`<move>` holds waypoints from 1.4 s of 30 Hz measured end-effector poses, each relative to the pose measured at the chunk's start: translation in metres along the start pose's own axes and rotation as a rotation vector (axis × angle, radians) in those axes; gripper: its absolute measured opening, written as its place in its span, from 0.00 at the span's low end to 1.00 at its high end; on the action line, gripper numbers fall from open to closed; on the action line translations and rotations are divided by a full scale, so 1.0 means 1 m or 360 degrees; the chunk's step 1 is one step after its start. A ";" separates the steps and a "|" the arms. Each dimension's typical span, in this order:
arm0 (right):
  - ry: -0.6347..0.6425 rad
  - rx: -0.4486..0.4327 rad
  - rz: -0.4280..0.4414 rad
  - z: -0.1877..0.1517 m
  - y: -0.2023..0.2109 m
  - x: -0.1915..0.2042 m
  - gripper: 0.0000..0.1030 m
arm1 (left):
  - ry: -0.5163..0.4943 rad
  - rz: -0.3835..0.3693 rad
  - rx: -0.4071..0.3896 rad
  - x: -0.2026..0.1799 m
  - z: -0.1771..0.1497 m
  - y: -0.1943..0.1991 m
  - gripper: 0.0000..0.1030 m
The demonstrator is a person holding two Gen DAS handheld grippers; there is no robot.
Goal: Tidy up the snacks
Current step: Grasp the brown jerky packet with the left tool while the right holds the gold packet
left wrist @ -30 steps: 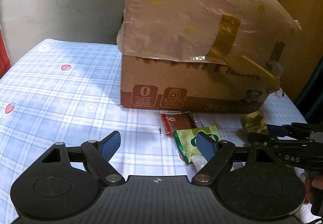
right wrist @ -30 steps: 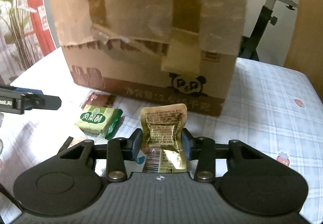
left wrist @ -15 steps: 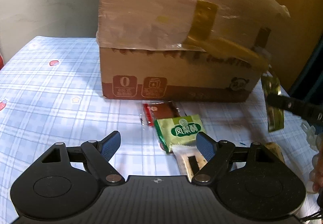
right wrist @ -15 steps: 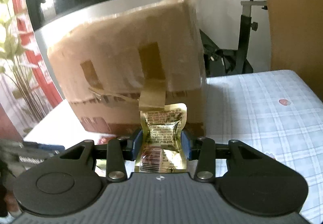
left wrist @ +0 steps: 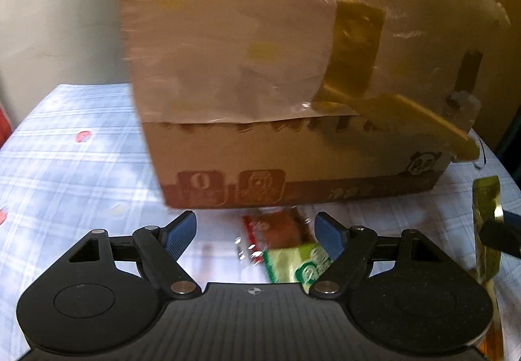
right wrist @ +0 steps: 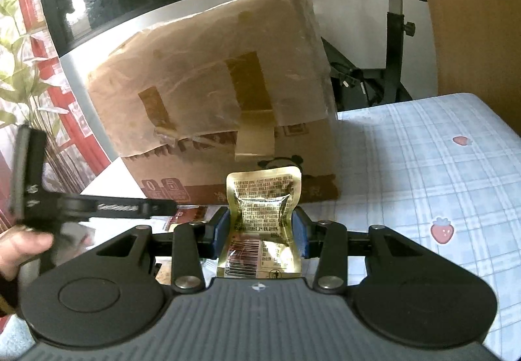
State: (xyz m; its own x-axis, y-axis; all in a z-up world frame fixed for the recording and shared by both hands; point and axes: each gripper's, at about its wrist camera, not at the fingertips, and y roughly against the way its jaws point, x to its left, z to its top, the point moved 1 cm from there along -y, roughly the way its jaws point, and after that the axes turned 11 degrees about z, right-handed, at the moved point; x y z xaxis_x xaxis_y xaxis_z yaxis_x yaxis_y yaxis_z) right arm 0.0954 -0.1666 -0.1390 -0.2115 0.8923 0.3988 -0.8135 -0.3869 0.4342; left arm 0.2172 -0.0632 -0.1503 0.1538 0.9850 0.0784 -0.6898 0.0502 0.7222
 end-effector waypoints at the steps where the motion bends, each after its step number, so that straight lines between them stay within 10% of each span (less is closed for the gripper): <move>1: -0.0003 0.0000 0.0002 0.000 0.000 -0.001 0.42 | -0.0003 -0.0012 0.0007 -0.003 0.002 -0.004 0.79; 14: -0.0046 -0.0005 0.0013 -0.005 0.000 -0.006 0.42 | -0.0066 0.0104 0.0141 -0.030 0.005 -0.042 0.83; 22: -0.0049 -0.0013 0.0012 -0.005 0.001 -0.004 0.42 | -0.0037 0.0041 0.0130 -0.001 0.002 -0.036 0.50; 33: -0.0009 0.0000 0.0038 -0.006 0.001 0.011 0.42 | -0.0011 0.0119 0.0116 0.051 -0.026 -0.016 0.47; 37: 0.0004 0.0001 0.0047 -0.005 0.000 0.015 0.42 | 0.0022 -0.0027 0.0074 0.056 -0.027 -0.012 0.28; 42: 0.0005 0.0008 0.0044 -0.005 0.000 0.016 0.42 | -0.0082 -0.0236 -0.0019 0.045 -0.009 -0.017 0.28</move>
State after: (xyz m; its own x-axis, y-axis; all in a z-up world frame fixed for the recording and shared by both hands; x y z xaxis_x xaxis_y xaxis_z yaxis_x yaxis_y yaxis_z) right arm 0.0889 -0.1515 -0.1371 -0.2358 0.8820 0.4080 -0.8047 -0.4126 0.4269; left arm 0.2295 -0.0180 -0.1657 0.2905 0.9568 0.0068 -0.6653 0.1969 0.7202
